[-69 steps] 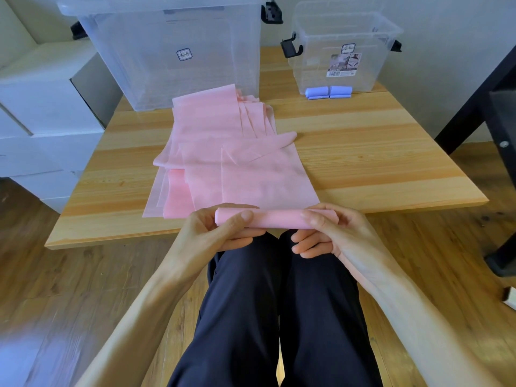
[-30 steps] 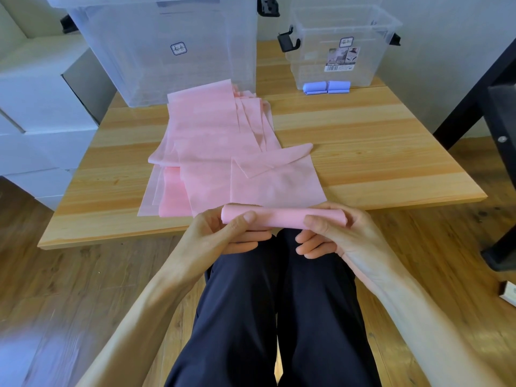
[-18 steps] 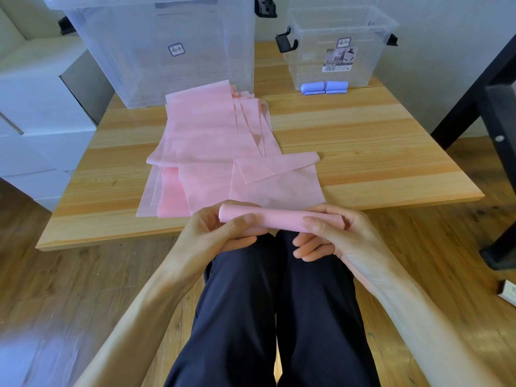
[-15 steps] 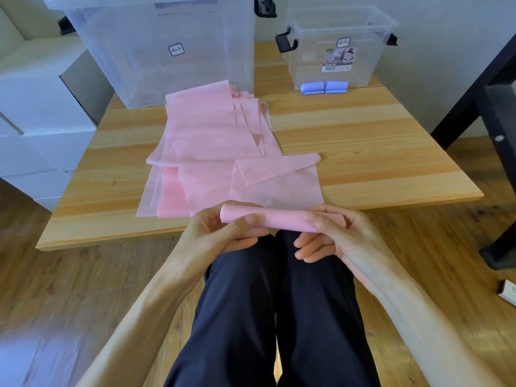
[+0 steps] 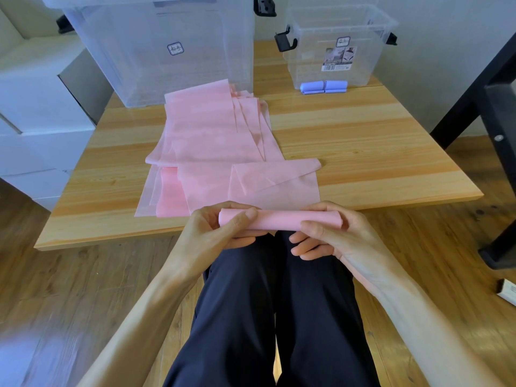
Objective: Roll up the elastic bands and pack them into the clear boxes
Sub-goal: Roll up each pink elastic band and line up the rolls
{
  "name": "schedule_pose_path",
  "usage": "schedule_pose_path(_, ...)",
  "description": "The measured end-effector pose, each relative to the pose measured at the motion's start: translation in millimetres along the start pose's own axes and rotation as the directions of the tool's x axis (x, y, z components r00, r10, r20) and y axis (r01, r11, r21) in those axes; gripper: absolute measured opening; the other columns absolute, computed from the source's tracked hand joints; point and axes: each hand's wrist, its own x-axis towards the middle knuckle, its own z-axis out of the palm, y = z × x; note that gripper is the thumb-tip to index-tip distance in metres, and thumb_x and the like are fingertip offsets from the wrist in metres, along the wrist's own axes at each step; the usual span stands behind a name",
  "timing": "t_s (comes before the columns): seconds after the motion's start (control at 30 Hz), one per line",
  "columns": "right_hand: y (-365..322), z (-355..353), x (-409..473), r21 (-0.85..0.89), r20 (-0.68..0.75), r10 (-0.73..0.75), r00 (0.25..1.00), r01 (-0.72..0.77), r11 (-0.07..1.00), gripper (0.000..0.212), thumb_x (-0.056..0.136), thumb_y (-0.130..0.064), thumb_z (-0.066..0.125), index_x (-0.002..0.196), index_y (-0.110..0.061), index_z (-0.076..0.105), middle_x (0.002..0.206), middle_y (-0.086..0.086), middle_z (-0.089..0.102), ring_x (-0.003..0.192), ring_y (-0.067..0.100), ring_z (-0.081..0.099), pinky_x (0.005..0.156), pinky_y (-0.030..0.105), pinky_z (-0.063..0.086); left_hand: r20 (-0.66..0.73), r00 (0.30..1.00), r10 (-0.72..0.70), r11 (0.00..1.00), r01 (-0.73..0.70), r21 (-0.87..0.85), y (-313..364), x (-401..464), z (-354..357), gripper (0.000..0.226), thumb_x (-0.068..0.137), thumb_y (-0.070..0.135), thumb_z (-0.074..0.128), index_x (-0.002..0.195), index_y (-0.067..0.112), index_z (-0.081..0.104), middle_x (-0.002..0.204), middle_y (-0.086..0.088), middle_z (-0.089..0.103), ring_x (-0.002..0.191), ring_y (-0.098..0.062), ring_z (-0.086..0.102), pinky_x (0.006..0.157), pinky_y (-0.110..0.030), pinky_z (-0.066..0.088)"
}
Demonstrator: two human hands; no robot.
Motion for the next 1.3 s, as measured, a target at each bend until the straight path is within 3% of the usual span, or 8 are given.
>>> schedule_pose_path(0.2,0.1,1.9,1.4,0.026,-0.022,0.019,1.0,-0.019,0.999,0.033,0.075,-0.026,0.074,0.101,-0.007,0.069,0.087,0.021,0.075,0.076,0.033,0.074,0.063,0.03,0.061,-0.037,0.998,0.042,0.999,-0.042,-0.009,-3.1,2.3,-0.4,0.025,0.075,0.033,0.069,0.091,0.016,0.077,0.094,0.0,0.077,0.094,-0.013,0.073,0.074,-0.02,0.058)
schedule_pose_path(0.33,-0.9,1.8,1.6,0.008,-0.022,0.025,0.999,-0.025,1.0,0.03,0.078,-0.025,0.072,0.1,-0.005,0.068,0.086,0.02,0.074,0.073,0.033,0.074,0.06,0.03,0.06,-0.024,0.999,0.025,0.999,-0.026,-0.028,-4.3,2.9,-1.9,0.03,0.072,0.033,0.071,0.095,0.015,0.077,0.097,-0.002,0.076,0.097,-0.015,0.073,0.075,-0.02,0.058)
schedule_pose_path(0.53,-14.0,-8.1,4.4,-0.141,-0.019,0.124,0.992,-0.126,0.982,0.043,0.08,-0.049,0.065,0.108,-0.017,0.07,0.072,0.021,0.071,0.05,0.025,0.065,0.048,0.029,0.054,-0.043,0.999,-0.001,1.0,0.0,-0.03,-6.4,3.6,-4.1,0.033,0.074,0.032,0.069,0.099,0.011,0.076,0.098,-0.003,0.077,0.095,-0.016,0.074,0.074,-0.019,0.058)
schedule_pose_path(0.7,-23.8,-30.1,22.4,-0.435,-0.189,-0.162,0.969,0.065,0.898,0.026,0.08,-0.05,0.071,0.096,-0.03,0.077,0.059,0.007,0.064,0.046,0.016,0.046,0.052,0.024,0.041,-0.028,1.0,-0.006,0.999,0.005,-0.032,-6.4,4.3,-7.3,0.031,0.075,0.032,0.07,0.097,0.011,0.077,0.1,-0.003,0.076,0.097,-0.016,0.073,0.075,-0.02,0.058)
schedule_pose_path(0.8,-24.7,-29.3,46.6,-0.57,-0.105,-0.337,0.936,0.221,0.791,0.015,0.077,-0.034,0.079,0.091,-0.029,0.08,0.073,-0.002,0.068,0.06,0.003,0.047,0.062,0.013,0.039,-0.022,1.0,-0.019,0.999,0.018,-0.026,-7.2,4.1,-7.7,0.03,0.075,0.03,0.07,0.096,0.01,0.077,0.099,-0.002,0.076,0.096,-0.016,0.073,0.074,-0.02,0.058)
schedule_pose_path(0.93,-12.4,-14.0,84.4,-0.721,0.03,-0.426,0.904,0.315,0.618,0.019,0.072,-0.034,0.083,0.09,-0.031,0.079,0.078,-0.01,0.054,0.081,0.002,0.041,0.074,0.012,0.032,-0.024,0.999,-0.033,0.999,0.032,-0.027,-8.0,3.6,-8.1,0.03,0.073,0.03,0.072,0.095,0.011,0.078,0.096,-0.002,0.076,0.093,-0.016,0.073,0.073,-0.02,0.058)
schedule_pose_path(1.03,-4.4,-6.2,102.2,-0.763,0.076,-0.478,0.875,0.359,0.537,0.023,0.069,-0.037,0.084,0.091,-0.033,0.079,0.085,0.0,0.057,0.089,0.014,0.042,0.087,0.025,0.036,-0.019,0.999,-0.043,0.999,0.042,-0.016,-8.5,3.7,-9.4,0.03,0.073,0.031,0.072,0.096,0.013,0.078,0.094,-0.001,0.076,0.091,-0.015,0.073,0.074,-0.02,0.058)
schedule_pose_path(1.3,2.5,1.1,118.9,-0.744,0.055,-0.505,0.861,0.373,0.554,0.012,0.071,-0.038,0.082,0.081,-0.033,0.079,0.078,-0.009,0.056,0.086,0.014,0.041,0.086,0.034,0.036,-0.012,0.998,-0.062,0.998,0.062,-0.005,-9.6,6.3,-10.5,0.026,0.072,0.03,0.072,0.093,0.016,0.079,0.096,0.0,0.076,0.093,-0.015,0.073,0.074,-0.02,0.058)
